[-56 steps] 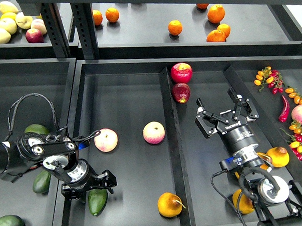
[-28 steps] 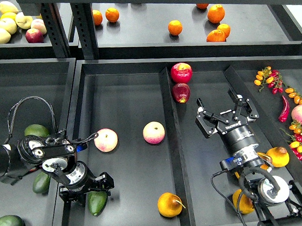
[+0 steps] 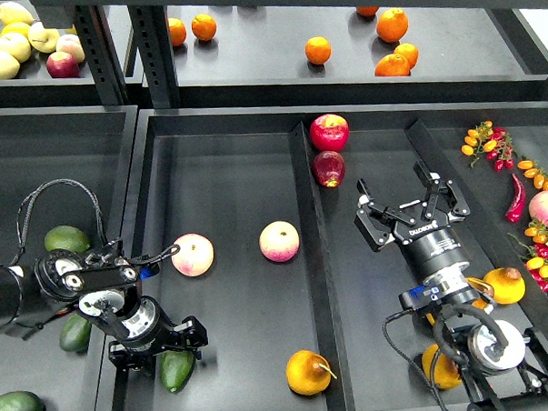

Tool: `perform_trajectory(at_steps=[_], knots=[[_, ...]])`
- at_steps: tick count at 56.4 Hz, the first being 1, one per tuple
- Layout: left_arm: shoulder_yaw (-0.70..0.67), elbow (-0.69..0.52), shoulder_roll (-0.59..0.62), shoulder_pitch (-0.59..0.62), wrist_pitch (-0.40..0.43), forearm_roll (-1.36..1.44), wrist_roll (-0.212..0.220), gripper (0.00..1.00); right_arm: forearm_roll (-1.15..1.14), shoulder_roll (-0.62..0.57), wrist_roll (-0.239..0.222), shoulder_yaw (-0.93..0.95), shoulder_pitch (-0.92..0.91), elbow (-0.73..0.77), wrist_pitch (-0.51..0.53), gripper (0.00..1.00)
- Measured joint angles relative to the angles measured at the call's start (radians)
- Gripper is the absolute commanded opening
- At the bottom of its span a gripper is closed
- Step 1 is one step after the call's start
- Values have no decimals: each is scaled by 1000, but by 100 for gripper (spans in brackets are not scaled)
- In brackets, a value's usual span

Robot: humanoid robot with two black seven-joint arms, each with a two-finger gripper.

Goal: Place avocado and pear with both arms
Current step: 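Carry the avocado with the left gripper into the avocado compartment, release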

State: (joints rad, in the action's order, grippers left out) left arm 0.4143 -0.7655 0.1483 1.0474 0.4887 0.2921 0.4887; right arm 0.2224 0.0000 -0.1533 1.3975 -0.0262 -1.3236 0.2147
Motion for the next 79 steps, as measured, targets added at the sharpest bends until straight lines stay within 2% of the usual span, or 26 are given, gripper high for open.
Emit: perform_trajectory(at_steps=[13, 22, 43, 60, 66, 79], knots=[[0, 3, 0, 1, 0, -55, 0, 45, 0, 0, 0, 0, 0, 0, 0, 100], [0, 3, 4, 7, 0, -104, 0, 37, 0, 0, 0, 1, 0, 1, 1, 100], [1, -23, 43, 125, 0, -174, 0, 37, 0, 0, 0, 2, 2, 1, 3, 100], [-10, -30, 205, 216, 0, -183, 0, 38, 0, 0, 0, -10, 5, 1, 3, 100], [-12, -35, 282, 223, 0, -172, 0, 38, -1, 0, 0, -14, 6, 1, 3, 100], [0, -46, 359, 215, 0, -144, 0, 39, -1, 0, 0, -14, 6, 1, 3, 100]])
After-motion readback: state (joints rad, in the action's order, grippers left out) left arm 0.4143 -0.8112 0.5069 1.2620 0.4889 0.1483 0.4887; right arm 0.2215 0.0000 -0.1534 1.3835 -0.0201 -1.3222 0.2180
